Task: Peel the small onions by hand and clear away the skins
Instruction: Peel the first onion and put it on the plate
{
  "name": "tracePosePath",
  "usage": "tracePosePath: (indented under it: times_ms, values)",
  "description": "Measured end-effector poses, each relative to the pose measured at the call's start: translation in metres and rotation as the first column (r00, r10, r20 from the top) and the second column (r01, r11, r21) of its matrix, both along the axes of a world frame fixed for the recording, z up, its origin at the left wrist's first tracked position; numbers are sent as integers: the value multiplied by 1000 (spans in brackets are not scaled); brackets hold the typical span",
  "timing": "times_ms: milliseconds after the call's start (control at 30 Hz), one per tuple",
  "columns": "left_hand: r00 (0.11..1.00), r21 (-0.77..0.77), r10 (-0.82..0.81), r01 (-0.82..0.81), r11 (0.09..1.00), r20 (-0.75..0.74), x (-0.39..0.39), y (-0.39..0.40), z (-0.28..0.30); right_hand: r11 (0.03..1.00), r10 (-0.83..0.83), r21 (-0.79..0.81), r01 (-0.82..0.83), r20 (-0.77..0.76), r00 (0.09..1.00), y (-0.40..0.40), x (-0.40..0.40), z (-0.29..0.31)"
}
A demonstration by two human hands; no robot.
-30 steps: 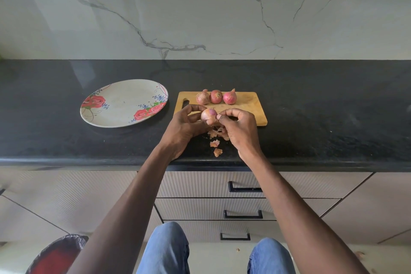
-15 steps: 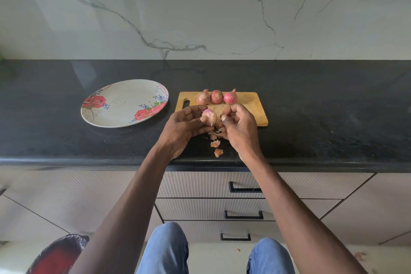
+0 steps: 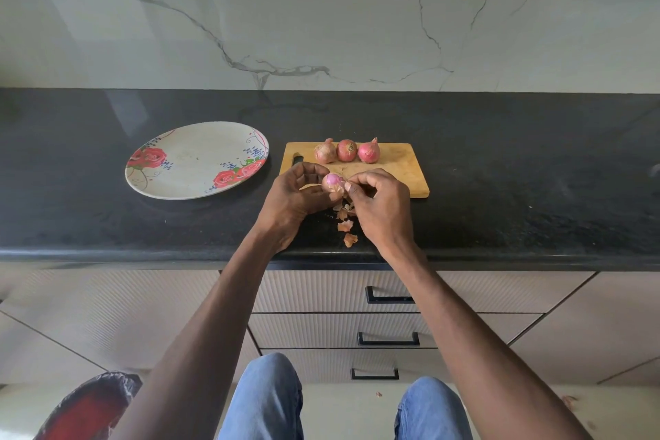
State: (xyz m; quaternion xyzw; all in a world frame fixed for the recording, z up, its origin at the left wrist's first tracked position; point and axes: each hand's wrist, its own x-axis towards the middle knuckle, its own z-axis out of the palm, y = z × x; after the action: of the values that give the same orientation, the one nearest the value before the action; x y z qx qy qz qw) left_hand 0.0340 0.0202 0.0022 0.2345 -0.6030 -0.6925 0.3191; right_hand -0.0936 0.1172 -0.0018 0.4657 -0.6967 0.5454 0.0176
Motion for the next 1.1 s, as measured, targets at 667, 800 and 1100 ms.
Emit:
tracePosePath:
  times_ms: [667,800,1100]
  values:
    - [995,105,-95,98,990,-32,1,2,2,995,-49,86,49,4,999,-2,2,-3]
    - [994,152,-88,98,983,-71,3,3,5,990,-96,109,92,28,995,-2,-1,-4]
    - [994,183,-29,48,982,-103,1,3,6,999,15,-52,-13,40,999,2,-3,-1]
